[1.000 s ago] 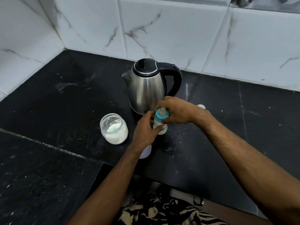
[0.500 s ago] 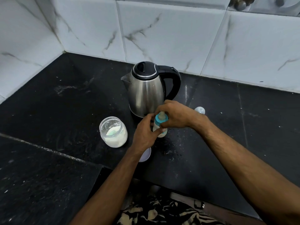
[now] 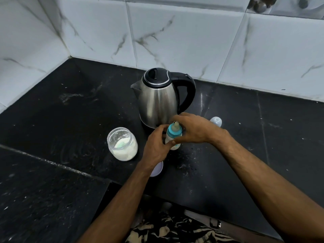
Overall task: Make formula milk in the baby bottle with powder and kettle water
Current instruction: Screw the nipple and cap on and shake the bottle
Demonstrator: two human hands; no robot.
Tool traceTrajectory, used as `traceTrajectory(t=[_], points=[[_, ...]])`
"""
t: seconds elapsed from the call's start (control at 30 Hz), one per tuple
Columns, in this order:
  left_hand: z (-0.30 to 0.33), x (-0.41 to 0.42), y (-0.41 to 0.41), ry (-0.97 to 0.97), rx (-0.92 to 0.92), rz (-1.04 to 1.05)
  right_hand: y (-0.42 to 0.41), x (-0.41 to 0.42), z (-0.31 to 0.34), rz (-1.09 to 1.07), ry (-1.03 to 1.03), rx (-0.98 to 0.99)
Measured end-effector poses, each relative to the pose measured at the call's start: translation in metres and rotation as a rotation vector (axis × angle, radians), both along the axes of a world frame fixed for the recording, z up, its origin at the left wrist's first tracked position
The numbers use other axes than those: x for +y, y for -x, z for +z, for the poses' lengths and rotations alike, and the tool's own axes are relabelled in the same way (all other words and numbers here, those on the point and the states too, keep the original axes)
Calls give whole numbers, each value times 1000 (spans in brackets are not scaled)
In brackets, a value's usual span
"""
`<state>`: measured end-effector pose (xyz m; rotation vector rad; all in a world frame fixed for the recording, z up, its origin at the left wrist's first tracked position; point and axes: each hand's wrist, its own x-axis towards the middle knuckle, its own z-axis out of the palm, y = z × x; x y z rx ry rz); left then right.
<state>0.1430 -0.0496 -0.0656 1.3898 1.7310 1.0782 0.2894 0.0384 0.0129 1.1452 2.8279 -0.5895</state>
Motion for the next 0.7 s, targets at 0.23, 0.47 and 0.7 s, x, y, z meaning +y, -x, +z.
traceTrajectory(t=[0.23,0.47,0.7], points=[[0,1,0,-9,18,-20,-4,6,-10,-23,68,106],[-2,0,1,-20,6,-22,-8,7,-15,33,27,110],[-5,0,4,-4,-68,-98,-10,9,-13,125,99,121]])
